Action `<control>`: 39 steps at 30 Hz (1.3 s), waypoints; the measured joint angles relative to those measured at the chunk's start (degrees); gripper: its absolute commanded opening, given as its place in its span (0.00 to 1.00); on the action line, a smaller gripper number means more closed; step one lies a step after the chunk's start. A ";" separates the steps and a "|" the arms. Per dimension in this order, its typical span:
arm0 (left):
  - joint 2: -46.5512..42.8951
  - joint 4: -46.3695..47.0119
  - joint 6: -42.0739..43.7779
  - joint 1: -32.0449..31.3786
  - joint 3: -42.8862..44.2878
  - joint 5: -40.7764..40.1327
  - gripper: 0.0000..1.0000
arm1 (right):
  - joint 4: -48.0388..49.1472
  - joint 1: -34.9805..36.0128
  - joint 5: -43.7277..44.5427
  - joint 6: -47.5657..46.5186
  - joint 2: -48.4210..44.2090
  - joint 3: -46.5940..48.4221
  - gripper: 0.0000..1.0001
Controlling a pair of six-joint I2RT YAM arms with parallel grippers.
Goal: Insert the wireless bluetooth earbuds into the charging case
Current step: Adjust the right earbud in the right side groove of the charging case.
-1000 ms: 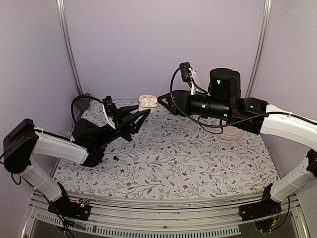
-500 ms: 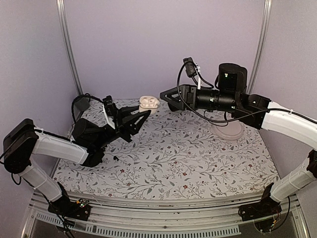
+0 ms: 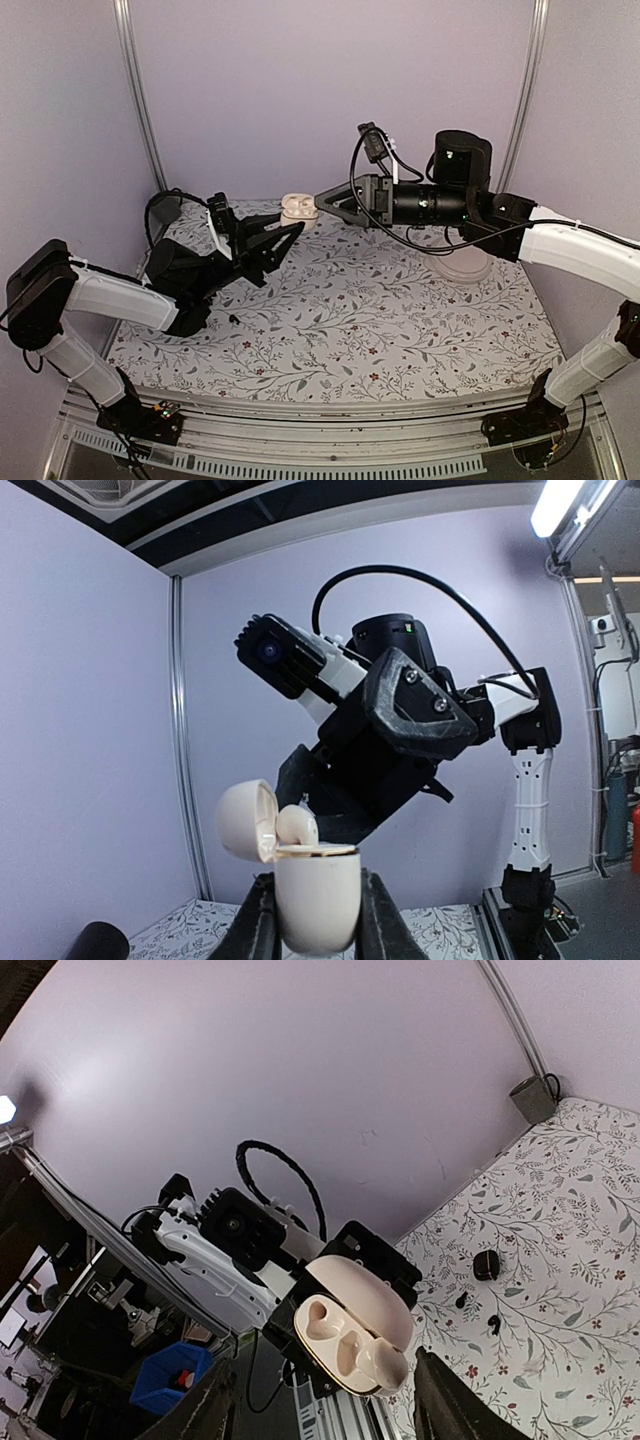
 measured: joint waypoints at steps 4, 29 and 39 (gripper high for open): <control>0.00 0.00 -0.02 0.00 0.00 0.00 0.00 | 0.57 0.00 -0.66 0.72 0.61 -0.31 0.60; 0.00 -0.09 0.26 0.04 0.09 -1.09 0.00 | 2.47 0.20 -1.79 1.95 0.76 -1.95 0.57; 0.00 -0.28 0.50 0.04 0.44 -1.53 0.00 | 2.29 0.68 -0.13 1.70 0.74 -1.99 0.57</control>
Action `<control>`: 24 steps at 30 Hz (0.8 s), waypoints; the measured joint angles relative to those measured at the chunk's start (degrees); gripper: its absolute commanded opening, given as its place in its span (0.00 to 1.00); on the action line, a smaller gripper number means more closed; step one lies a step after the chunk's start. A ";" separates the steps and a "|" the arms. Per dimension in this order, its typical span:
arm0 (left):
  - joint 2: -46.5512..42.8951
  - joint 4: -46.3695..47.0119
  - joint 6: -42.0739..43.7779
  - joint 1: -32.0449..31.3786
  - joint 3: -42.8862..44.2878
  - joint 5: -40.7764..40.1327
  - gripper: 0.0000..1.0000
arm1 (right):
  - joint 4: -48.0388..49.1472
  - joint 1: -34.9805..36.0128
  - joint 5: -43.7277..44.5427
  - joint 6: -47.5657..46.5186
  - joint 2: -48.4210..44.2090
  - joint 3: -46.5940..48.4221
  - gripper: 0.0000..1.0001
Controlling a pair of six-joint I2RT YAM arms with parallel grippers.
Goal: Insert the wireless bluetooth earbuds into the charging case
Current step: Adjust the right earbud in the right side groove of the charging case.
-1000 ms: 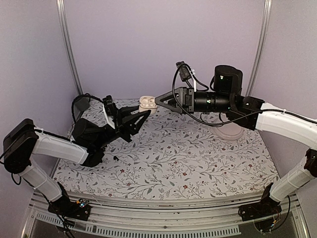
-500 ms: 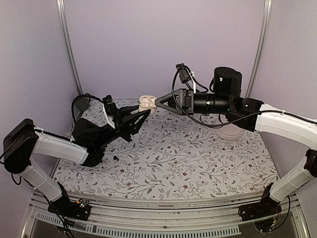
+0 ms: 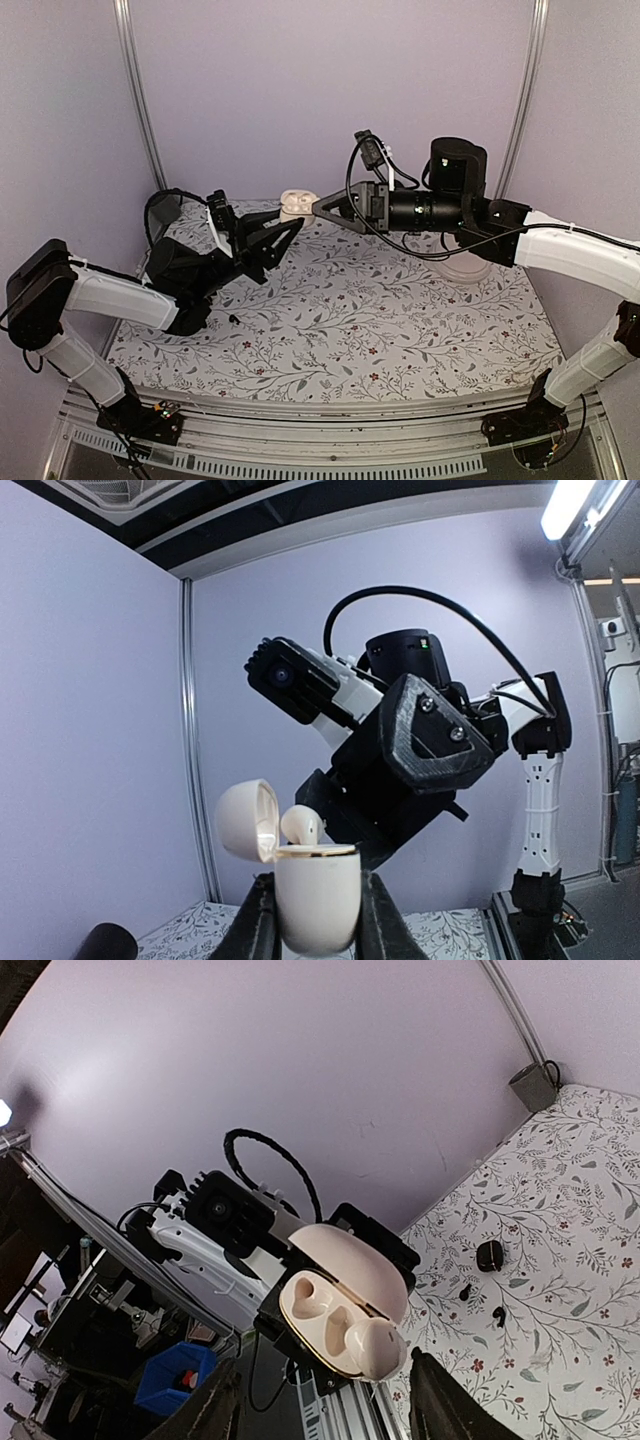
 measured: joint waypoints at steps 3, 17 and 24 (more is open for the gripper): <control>0.00 -0.17 0.17 0.00 0.20 -0.02 0.00 | -0.50 0.22 0.85 -0.42 -0.11 0.00 0.57; 0.02 -0.44 0.22 0.00 0.72 -0.02 0.00 | -3.87 1.70 5.57 -3.72 -0.26 0.48 0.57; 0.02 -0.50 0.22 0.00 0.72 -0.02 0.00 | -5.22 1.70 9.40 -4.09 -1.03 0.74 0.57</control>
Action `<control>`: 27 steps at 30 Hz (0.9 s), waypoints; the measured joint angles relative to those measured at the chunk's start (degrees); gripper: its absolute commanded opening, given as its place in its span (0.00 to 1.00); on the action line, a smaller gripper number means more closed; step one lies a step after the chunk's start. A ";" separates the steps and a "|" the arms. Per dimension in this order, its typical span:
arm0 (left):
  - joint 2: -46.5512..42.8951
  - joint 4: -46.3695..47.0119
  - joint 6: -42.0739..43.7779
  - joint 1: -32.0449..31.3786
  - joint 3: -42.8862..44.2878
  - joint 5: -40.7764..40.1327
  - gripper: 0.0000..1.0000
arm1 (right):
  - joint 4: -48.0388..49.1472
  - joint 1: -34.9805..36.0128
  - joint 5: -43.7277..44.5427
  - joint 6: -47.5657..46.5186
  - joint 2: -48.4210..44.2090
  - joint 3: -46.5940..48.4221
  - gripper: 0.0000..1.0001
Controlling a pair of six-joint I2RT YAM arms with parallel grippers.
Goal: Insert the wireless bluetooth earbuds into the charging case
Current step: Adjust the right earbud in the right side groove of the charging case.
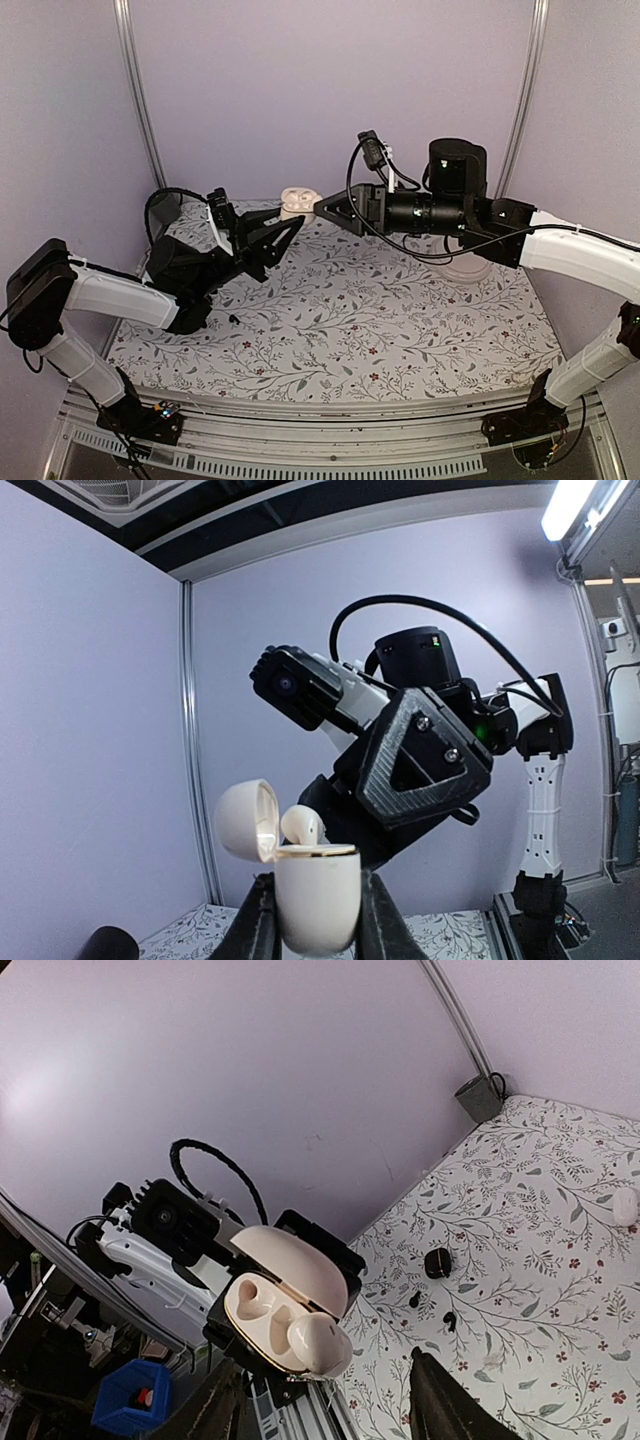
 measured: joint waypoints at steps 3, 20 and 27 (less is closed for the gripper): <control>0.00 -0.02 0.00 0.00 0.00 0.00 0.00 | -0.48 -0.33 1.81 0.02 -0.85 -0.02 0.53; 0.00 -0.02 -0.02 0.00 0.00 0.94 0.00 | -3.52 -2.75 6.80 -0.24 0.04 0.70 0.43; 0.00 -0.04 -0.02 0.00 0.00 1.29 0.00 | -3.91 -2.49 5.35 -1.33 1.07 2.38 0.42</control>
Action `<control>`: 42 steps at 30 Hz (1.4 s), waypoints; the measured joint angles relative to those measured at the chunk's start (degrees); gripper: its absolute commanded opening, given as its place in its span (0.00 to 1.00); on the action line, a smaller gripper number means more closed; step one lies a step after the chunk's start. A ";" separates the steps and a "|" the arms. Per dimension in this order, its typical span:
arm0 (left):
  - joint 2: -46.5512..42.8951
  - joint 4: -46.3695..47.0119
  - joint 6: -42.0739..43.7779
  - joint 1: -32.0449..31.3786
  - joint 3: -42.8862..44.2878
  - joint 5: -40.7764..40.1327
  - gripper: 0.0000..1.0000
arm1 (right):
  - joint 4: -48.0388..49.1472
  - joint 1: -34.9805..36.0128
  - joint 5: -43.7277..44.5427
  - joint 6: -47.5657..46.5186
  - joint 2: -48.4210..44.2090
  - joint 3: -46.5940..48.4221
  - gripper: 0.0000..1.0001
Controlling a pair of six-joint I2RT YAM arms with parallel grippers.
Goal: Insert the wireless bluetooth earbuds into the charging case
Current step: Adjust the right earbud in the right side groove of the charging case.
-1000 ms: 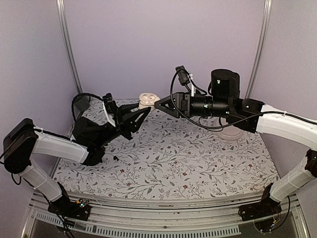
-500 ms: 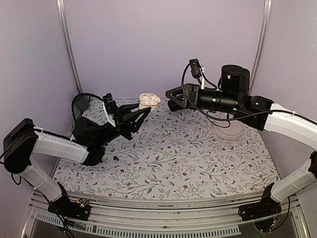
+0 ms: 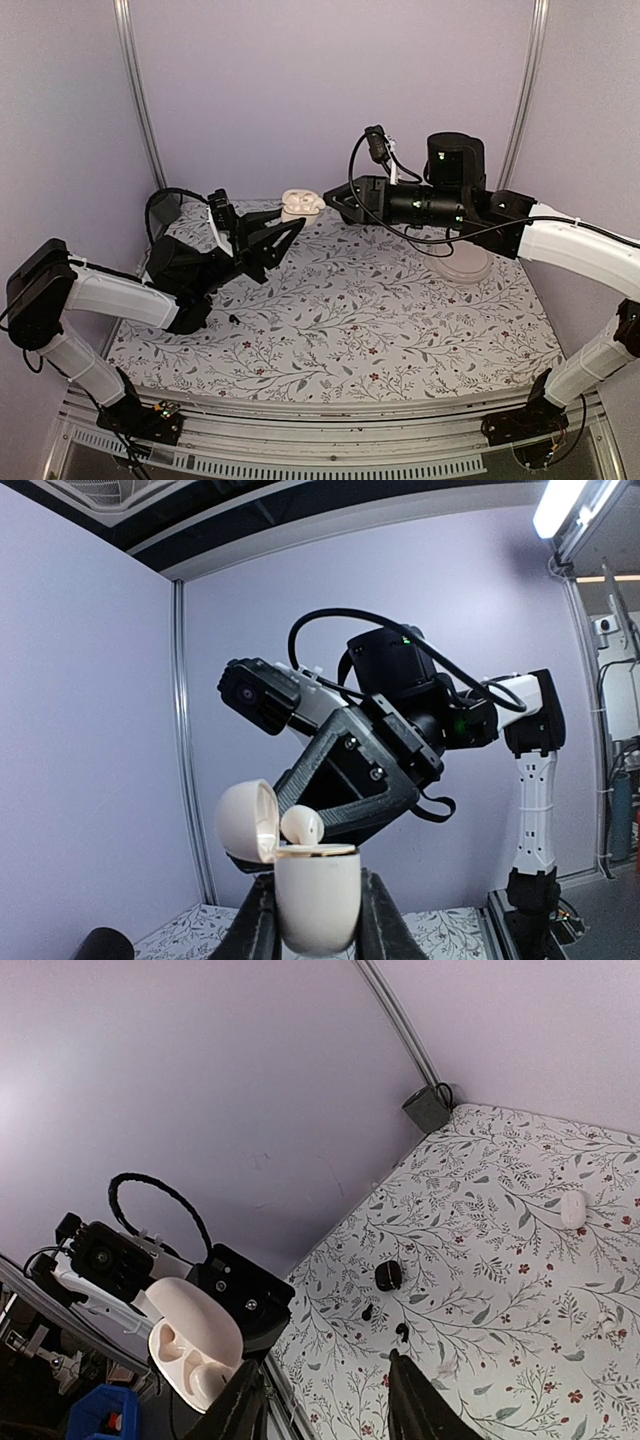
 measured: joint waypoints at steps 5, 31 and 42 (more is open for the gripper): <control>0.00 -0.07 0.00 0.00 0.00 -0.02 0.00 | 0.11 0.76 -0.63 -0.48 0.00 0.39 0.42; -0.07 -0.11 0.87 0.00 0.02 -0.92 0.00 | -0.15 1.99 0.68 -0.35 -0.20 0.15 0.41; -0.07 -0.17 1.07 0.00 0.76 -1.27 0.00 | -0.72 2.86 2.03 -0.17 -0.68 -0.04 0.41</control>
